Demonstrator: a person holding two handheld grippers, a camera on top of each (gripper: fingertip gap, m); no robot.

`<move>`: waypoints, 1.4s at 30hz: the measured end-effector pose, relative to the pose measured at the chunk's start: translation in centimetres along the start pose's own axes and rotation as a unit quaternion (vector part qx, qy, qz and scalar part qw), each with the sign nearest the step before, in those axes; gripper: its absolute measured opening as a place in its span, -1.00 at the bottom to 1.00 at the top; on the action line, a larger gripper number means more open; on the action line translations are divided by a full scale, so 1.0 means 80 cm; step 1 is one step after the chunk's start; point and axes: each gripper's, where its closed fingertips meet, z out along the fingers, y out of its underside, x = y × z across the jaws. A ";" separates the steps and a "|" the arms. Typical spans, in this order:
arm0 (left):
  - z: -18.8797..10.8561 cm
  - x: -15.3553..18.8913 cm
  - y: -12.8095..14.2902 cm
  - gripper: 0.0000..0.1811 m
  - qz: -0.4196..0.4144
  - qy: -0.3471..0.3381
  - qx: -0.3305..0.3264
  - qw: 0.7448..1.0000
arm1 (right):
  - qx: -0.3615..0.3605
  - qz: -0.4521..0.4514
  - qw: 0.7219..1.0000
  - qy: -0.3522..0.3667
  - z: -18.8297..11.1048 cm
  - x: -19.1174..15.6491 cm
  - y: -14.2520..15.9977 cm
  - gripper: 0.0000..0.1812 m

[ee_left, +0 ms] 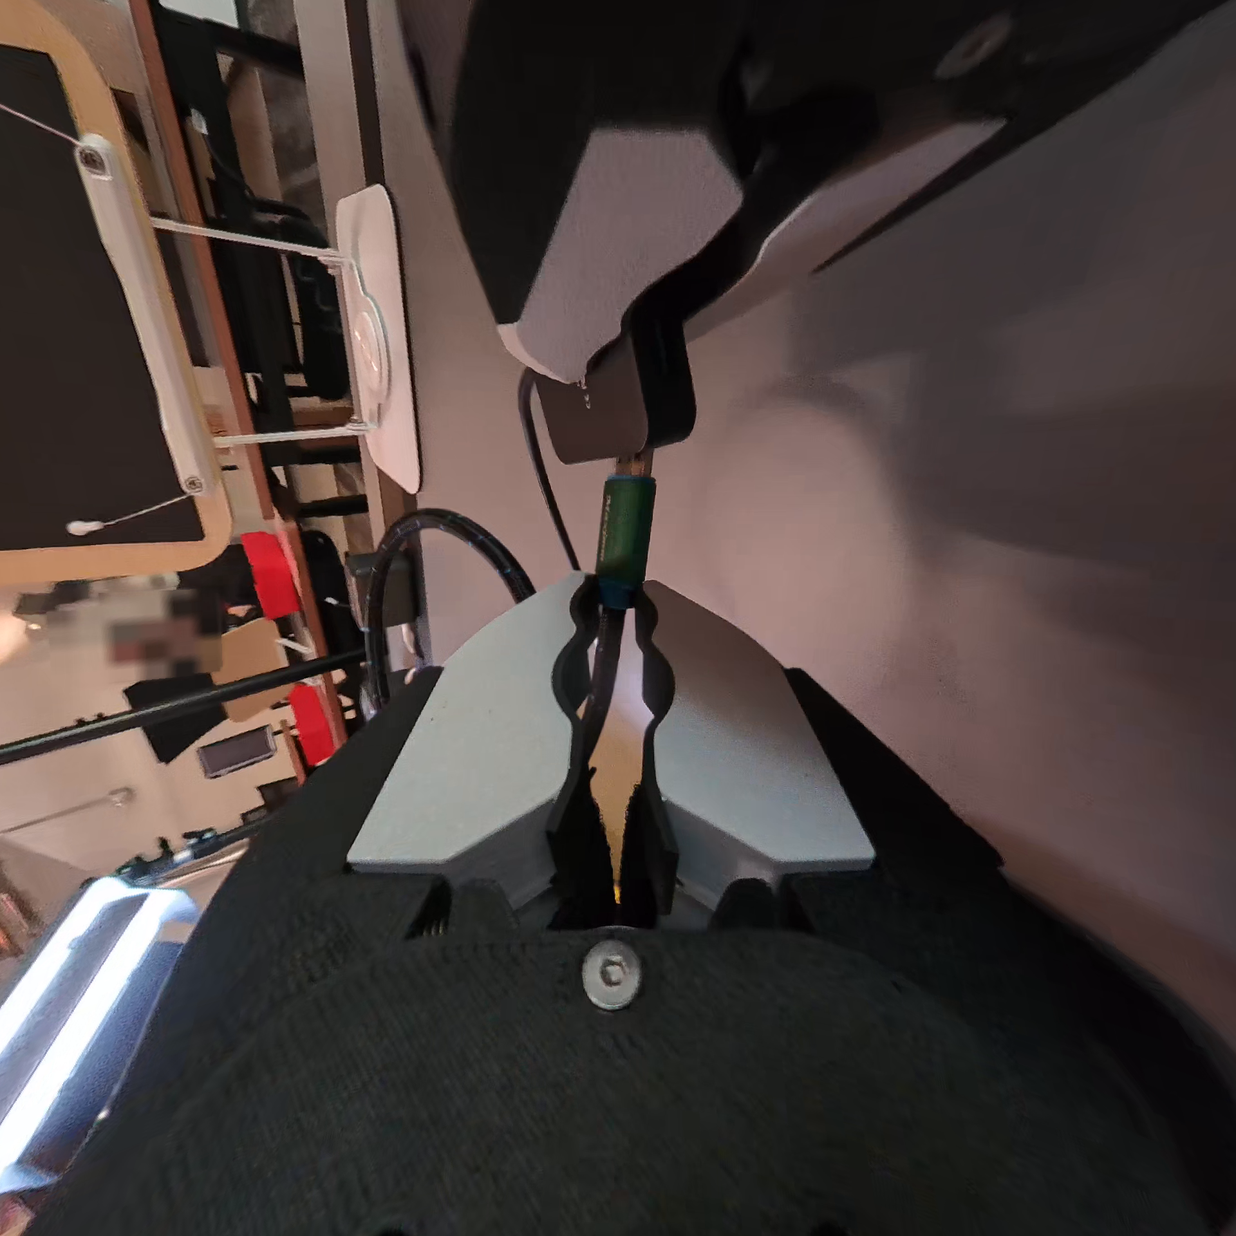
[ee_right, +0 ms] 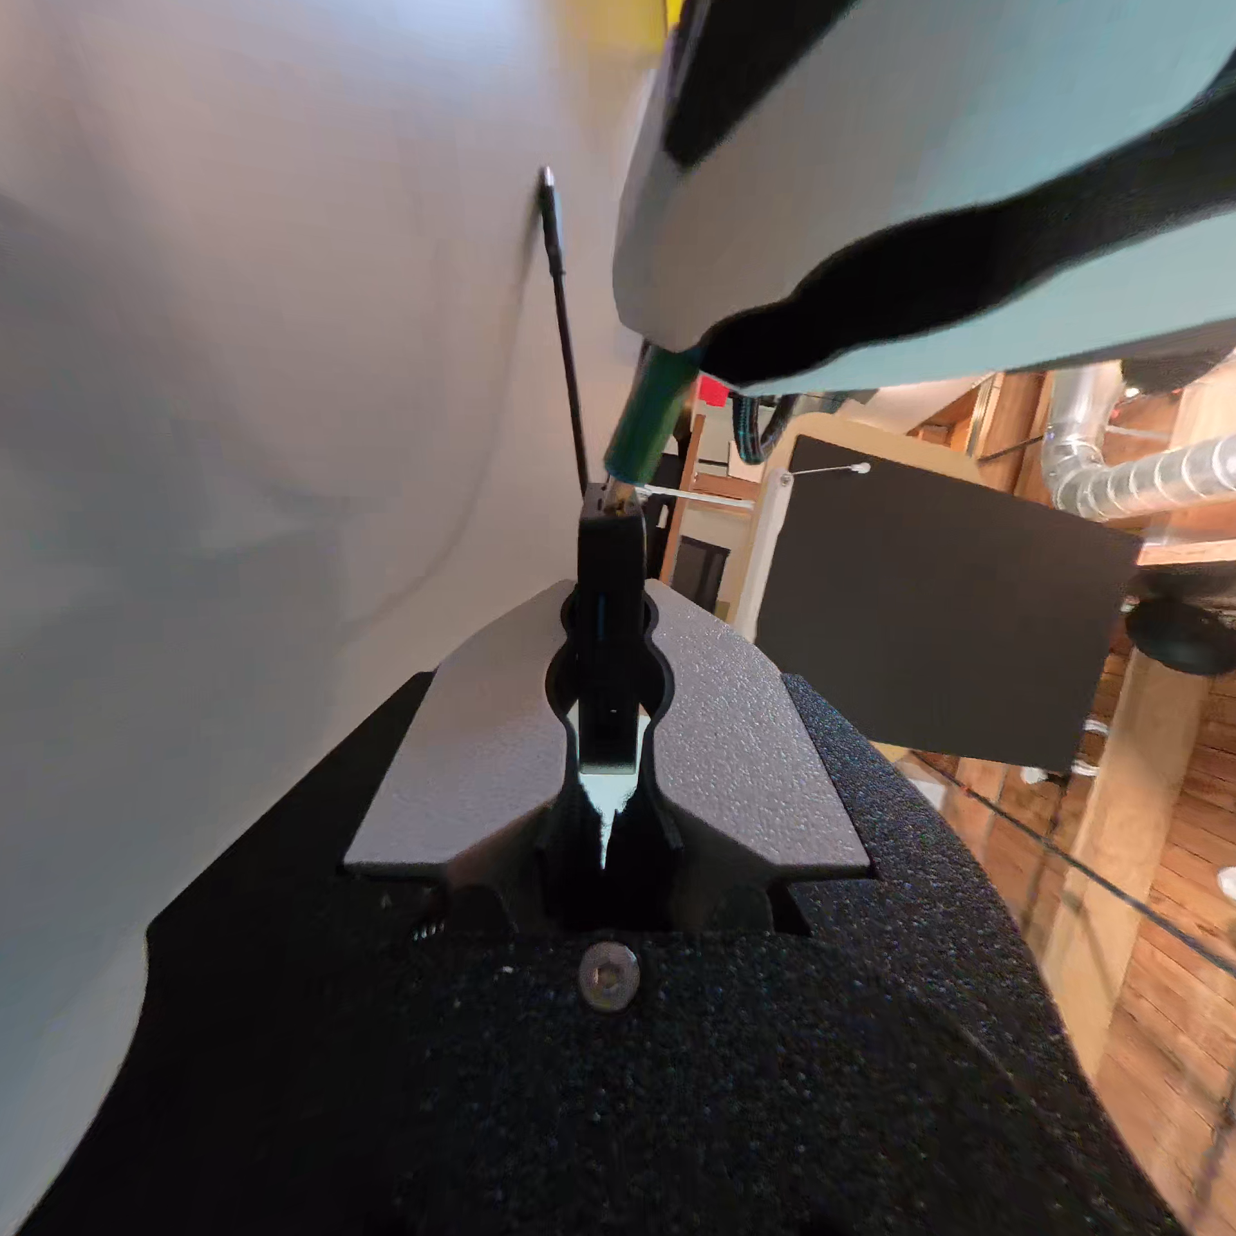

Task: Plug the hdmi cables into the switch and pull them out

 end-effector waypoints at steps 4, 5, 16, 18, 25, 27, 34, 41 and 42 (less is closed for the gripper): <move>0.005 0.004 0.000 -0.90 -0.085 0.034 0.017 0.996 | -0.018 0.049 0.999 -0.003 -0.001 0.003 0.006 -0.86; 0.005 0.004 -0.001 -0.90 -0.104 0.039 0.023 0.994 | -0.018 0.066 0.998 -0.002 -0.001 0.004 0.007 -0.86; 0.003 -0.006 0.002 -0.90 -0.094 0.009 0.009 0.995 | -0.011 0.059 0.998 0.019 0.001 0.015 0.007 -0.86; 0.002 -0.003 -0.002 -0.90 -0.103 0.018 0.023 0.994 | -0.006 0.061 0.998 0.017 -0.001 0.014 0.008 -0.86; 0.002 0.003 -0.003 -0.90 -0.093 0.025 0.038 0.995 | 0.010 0.071 0.997 -0.004 -0.002 0.005 0.003 -0.87; 0.000 0.003 -0.004 -0.90 -0.094 0.026 0.045 0.994 | 0.020 0.073 0.997 -0.002 -0.004 0.006 0.002 -0.87; -0.003 0.002 -0.008 -0.90 -0.106 0.032 0.060 0.992 | 0.055 0.149 0.987 -0.011 -0.008 0.007 0.001 -0.87; 0.002 0.011 -0.002 -0.89 -0.049 0.025 0.012 0.998 | 0.046 0.081 0.996 0.005 -0.010 0.010 -0.004 -0.87; 0.002 0.011 -0.001 -0.89 -0.050 0.026 0.006 0.998 | 0.042 0.073 0.996 0.005 -0.009 0.009 -0.005 -0.87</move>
